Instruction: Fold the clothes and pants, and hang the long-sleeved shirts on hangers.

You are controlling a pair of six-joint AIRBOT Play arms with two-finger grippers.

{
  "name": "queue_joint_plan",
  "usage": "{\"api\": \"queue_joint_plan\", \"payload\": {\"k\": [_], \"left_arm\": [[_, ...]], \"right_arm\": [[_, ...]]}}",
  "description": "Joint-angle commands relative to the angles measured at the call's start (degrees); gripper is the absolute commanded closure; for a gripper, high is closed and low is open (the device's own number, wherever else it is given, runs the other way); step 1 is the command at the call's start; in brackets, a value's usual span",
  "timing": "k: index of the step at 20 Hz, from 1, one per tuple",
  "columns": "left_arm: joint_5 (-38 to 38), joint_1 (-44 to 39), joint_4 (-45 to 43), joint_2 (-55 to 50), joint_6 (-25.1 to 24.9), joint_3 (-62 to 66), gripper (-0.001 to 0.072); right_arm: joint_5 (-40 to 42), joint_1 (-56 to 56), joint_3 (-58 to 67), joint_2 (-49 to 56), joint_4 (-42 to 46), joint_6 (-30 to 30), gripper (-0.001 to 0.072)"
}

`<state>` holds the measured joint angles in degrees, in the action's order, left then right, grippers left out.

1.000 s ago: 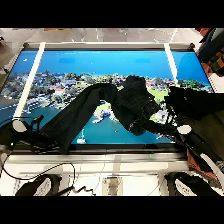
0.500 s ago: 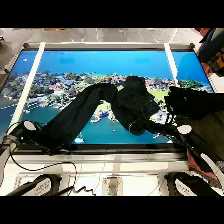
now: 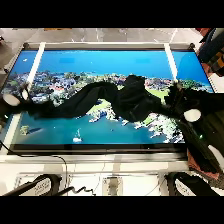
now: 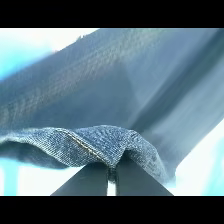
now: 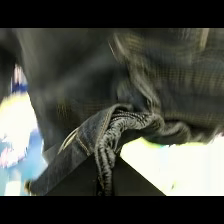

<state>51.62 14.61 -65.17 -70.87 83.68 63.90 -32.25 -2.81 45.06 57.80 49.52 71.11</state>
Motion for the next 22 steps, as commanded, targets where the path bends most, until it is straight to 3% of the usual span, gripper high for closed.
{"api": "queue_joint_plan", "payload": {"k": [1,5,9,11,13,16,19,22], "left_arm": [[-13.29,1.9,0.0,-0.04,5.14,17.05,0.0695],[-14.8,11.3,-5.16,-0.02,6.38,27.19,0.0695],[-6.91,21.79,-9.86,-0.92,5.31,27.56,0.0693],[1.36,24.44,-14.64,-2.67,0.02,27.5,0.0692],[10.75,25.59,-18.38,-5.6,-9.09,27.45,0.0692],[26.05,25.62,-24.06,-12.39,-19.58,27.41,0.0693],[27.8,26.05,-25.94,-15.76,-19.47,23.23,0.0694],[27.08,26.38,-35.58,-15.72,-19.45,15.56,0.0695]], "right_arm": [[2.43,0.74,14.36,0.72,17.59,10.1,0.0681],[-5.01,10.45,28.52,1.49,22.75,15.91,0.0681],[-26.27,20.63,35.8,1.42,22.99,14.14,0.0681],[-37.05,22.34,35.85,1.33,23.45,9.88,0.068],[-48.0,22.45,35.52,1.46,24.0,5.99,0.068],[-58.84,22.45,30.77,0.94,24.55,4.28,0.0681],[-59.82,22.45,17.75,-1.09,25.07,4.31,0.0681],[-62.16,22.45,3.23,-3.61,25.94,4.31,0.0681]]}}
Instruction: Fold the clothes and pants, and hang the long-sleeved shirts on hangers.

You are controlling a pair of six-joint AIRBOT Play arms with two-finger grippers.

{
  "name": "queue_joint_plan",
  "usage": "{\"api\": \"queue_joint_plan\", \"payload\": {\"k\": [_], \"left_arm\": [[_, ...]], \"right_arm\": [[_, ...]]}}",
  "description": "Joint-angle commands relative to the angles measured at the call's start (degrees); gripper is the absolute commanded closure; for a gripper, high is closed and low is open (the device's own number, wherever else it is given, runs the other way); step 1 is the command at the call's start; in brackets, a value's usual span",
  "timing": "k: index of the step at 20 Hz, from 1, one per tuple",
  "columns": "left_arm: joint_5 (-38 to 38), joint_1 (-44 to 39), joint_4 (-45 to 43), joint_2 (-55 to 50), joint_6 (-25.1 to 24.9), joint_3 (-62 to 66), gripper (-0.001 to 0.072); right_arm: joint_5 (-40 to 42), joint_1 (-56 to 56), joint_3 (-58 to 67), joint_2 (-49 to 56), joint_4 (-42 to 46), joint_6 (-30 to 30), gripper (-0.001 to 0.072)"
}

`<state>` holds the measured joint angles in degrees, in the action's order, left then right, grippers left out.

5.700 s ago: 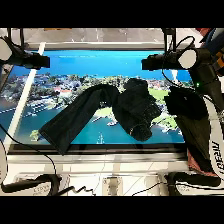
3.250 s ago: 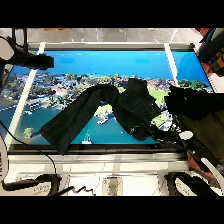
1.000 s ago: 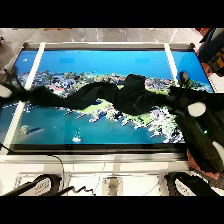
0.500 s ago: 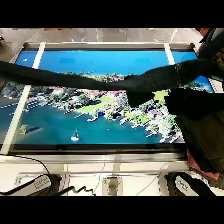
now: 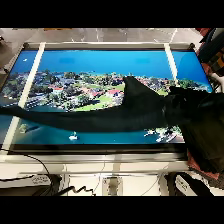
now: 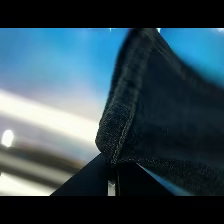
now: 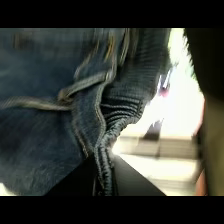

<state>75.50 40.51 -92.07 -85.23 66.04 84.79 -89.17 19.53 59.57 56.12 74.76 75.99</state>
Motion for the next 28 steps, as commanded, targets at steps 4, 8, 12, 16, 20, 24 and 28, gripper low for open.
{"api": "queue_joint_plan", "payload": {"k": [4,8,12,16,20,24,28], "left_arm": [[1.03,3.78,-13.44,-1.27,-0.46,-11.17,0.0695],[0.42,7.26,-17.62,-1.4,4.02,-11.28,0.0694],[-1.31,11.02,-17.64,-1.51,1.64,-11.28,0.0694],[-3.32,14.51,-13.55,-2.19,1.66,-11.28,0.0478],[-2.82,14.69,-11.54,-2.95,2.36,-11.26,0.0008],[-4.39,9.99,-2.08,-1.6,3.19,-9.55,0.0014],[-7.41,0.13,17.97,0.68,-0.74,-6.25,0.0014]], "right_arm": [[-7.72,0.11,-17.73,-3.82,3.74,-0.44,0.0681],[-11.15,0.07,-17.73,-3.96,3.56,0.0,0.0681],[-11.63,0.07,-17.73,-3.96,3.61,-0.04,0.068],[-6.58,0.07,-17.7,-3.96,3.67,-0.04,0.0444],[-0.79,0.07,-17.53,-3.96,2.86,0.0,0.0146],[1.49,0.07,-14.84,-3.96,0.55,-0.02,0.0146],[15.96,-1.16,-13.44,-3.91,-14.99,-2.08,0.0147]]}}
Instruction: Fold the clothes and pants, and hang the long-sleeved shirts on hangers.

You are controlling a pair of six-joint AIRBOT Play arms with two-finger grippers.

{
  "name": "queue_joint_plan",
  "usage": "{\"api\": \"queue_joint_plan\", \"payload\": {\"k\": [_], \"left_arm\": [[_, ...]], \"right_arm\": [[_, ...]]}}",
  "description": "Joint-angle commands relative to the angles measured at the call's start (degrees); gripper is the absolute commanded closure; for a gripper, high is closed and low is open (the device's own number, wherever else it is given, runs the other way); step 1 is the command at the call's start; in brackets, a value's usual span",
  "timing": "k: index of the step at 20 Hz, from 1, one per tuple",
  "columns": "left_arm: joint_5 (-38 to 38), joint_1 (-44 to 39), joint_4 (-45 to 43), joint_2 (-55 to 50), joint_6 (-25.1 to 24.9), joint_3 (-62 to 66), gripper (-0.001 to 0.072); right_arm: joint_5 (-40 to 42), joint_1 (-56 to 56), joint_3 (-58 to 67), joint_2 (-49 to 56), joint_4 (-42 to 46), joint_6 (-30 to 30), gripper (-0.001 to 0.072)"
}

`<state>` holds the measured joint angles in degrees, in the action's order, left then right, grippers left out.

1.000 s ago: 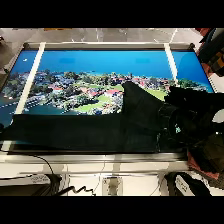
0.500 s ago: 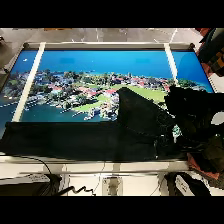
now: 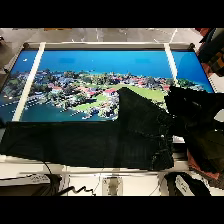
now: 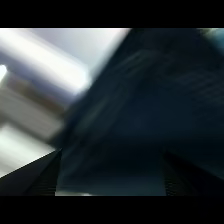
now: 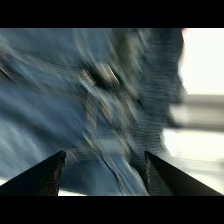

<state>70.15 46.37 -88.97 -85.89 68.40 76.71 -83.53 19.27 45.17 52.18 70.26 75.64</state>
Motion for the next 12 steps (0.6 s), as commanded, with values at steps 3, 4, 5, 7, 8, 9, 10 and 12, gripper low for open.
{"api": "queue_joint_plan", "payload": {"k": [3,4,5,7,8,9,10,12], "left_arm": [[-3.56,-14.36,28.33,3.26,-9.35,2.25,0.0014],[-4.83,-17.11,31.28,3.85,-9.38,2.25,0.0014],[-5.7,-19.43,33.55,4.28,-9.38,2.25,0.0014],[-5.79,-23.63,36.68,4.79,-9.33,2.25,0.0014],[-5.57,-25.62,36.79,4.98,-9.31,2.25,0.0014],[-5.31,-27.36,36.81,5.01,-9.31,2.25,0.0014],[-4.92,-28.79,36.76,5.01,-9.31,2.25,0.0014],[-4.76,-31.19,36.79,5.01,-9.29,2.25,0.0014]], "right_arm": [[25.24,-10.75,0.98,0.79,-14.14,-2.25,0.016],[31.08,-15.85,1.03,1.75,-14.08,-2.23,0.0161],[36.81,-21.16,1.33,3.41,-13.73,-2.23,0.0161],[46.56,-30.84,3.58,9.05,-9.92,-0.33,0.0162],[49.96,-34.47,5.64,12.83,-7.34,2.91,0.0162],[52.11,-37.46,8.87,17.46,-4.87,6.14,0.0162],[52.52,-39.71,13.07,22.4,-3.45,7.45,0.0162],[52.39,-42.29,22.03,31.39,-1.75,7.45,0.0162]]}}
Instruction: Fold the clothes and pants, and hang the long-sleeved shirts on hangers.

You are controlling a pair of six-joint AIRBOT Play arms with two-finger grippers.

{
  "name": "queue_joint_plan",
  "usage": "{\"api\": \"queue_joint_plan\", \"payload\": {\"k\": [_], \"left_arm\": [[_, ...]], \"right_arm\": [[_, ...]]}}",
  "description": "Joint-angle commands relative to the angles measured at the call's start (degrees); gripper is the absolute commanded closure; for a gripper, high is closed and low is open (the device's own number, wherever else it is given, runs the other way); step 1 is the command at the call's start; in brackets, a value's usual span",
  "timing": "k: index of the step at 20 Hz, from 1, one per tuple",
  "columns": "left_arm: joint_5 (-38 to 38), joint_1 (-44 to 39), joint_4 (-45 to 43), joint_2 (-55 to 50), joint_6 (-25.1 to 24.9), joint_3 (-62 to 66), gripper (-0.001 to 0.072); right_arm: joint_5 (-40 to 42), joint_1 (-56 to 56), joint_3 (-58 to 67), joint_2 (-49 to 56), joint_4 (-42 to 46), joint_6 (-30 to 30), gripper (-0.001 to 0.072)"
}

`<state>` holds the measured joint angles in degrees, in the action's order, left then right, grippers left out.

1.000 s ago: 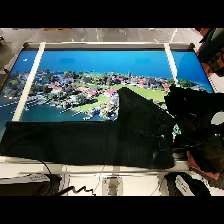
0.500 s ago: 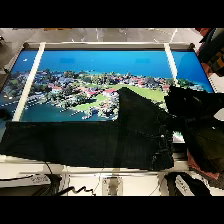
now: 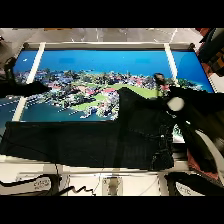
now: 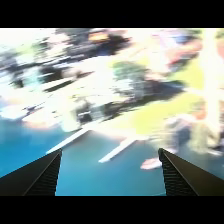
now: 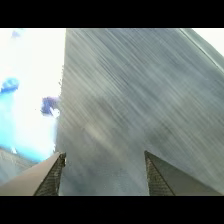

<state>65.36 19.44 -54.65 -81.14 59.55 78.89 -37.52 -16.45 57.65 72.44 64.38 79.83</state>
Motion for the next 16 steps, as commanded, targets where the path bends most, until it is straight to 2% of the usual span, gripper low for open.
{"api": "queue_joint_plan", "payload": {"k": [1,4,7,10,11,12,13,14,15,16], "left_arm": [[0.0,-5.11,2.47,0.26,-0.46,0.07,0.0014],[-0.04,-6.38,2.47,0.24,-0.46,0.07,0.0014],[-0.02,-6.38,2.47,0.24,-0.46,0.07,0.0014],[-0.04,-6.38,2.47,0.2,-0.46,0.07,0.0014],[-0.02,-6.38,2.47,0.2,-0.46,0.07,0.0014],[-0.04,-6.38,2.47,0.2,-0.46,0.07,0.0014],[-0.04,-6.38,2.47,0.2,-0.46,0.07,0.0014],[-0.07,-6.38,2.47,0.2,-0.44,0.07,0.0014],[-0.04,-6.38,2.47,0.2,-0.44,0.07,0.0014],[-0.04,-6.38,2.47,0.2,-0.44,0.07,0.0014]], "right_arm": [[5.79,-7.04,14.08,14.95,4.87,3.26,0.0162],[0.13,-7.15,25.86,24.57,7.02,3.26,0.0162],[-4.46,-7.17,32.06,30.6,10.32,3.21,0.0162],[-10.19,-7.17,36.02,35.17,17.59,3.82,0.0163],[-11.76,-7.17,36.68,36.0,20.83,6.36,0.0168],[-12.66,-7.17,36.74,36.2,24.52,9.62,0.0306],[-13.18,-7.15,36.76,36.17,26.71,10.84,0.0481],[-13.6,-7.15,36.76,36.17,27.58,10.78,0.0623],[-14.05,-7.15,36.76,36.17,27.76,10.75,0.068],[-14.49,-7.17,36.83,36.04,27.5,10.75,0.068]]}}
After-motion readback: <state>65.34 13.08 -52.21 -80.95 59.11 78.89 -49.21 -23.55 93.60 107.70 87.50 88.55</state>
